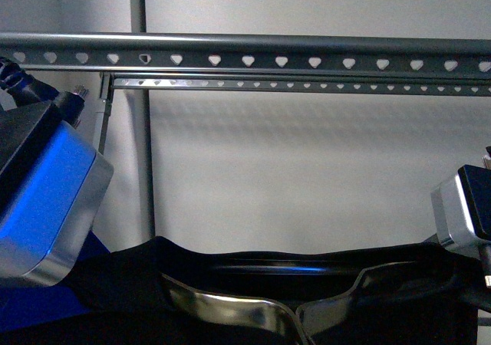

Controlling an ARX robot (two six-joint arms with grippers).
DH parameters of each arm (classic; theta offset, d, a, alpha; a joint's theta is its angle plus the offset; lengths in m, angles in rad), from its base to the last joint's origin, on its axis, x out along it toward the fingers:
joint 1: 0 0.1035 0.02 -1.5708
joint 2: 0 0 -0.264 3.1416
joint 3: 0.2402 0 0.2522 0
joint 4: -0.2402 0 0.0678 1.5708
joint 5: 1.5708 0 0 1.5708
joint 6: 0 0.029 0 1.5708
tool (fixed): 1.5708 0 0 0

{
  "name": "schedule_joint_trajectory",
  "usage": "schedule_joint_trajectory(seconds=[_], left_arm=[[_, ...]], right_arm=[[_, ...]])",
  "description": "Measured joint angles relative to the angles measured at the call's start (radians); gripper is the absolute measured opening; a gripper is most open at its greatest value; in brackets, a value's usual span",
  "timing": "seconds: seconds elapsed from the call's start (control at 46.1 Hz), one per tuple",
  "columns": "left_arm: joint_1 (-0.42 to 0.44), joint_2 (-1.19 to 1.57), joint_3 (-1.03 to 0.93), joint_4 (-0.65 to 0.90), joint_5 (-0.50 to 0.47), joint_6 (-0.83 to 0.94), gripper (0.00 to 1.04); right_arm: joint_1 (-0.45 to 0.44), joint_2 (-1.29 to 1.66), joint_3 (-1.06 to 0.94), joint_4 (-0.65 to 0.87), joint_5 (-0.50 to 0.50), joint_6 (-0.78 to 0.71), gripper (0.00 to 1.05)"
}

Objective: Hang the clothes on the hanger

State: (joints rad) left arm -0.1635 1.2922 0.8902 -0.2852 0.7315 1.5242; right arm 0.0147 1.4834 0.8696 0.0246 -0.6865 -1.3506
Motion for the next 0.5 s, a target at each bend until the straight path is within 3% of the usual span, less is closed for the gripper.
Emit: schedule_joint_trajectory(seconds=[0.108, 0.13, 0.369, 0.499], left_arm=[[0.0, 0.0, 0.0, 0.001, 0.0, -0.001, 0.05], [0.0, 0.0, 0.0, 0.004, 0.001, 0.0, 0.1], [0.0, 0.0, 0.0, 0.005, 0.003, 0.003, 0.38], [0.0, 0.0, 0.0, 0.006, 0.007, 0.003, 0.62]], right_arm=[[-0.019, 0.0, -0.026, 0.004, -0.026, -0.008, 0.13], [-0.024, 0.0, -0.035, 0.004, -0.04, -0.014, 0.11], [-0.068, 0.019, -0.072, -0.005, -0.042, -0.022, 0.1], [-0.116, 0.064, -0.078, 0.009, -0.03, 0.009, 0.1]])
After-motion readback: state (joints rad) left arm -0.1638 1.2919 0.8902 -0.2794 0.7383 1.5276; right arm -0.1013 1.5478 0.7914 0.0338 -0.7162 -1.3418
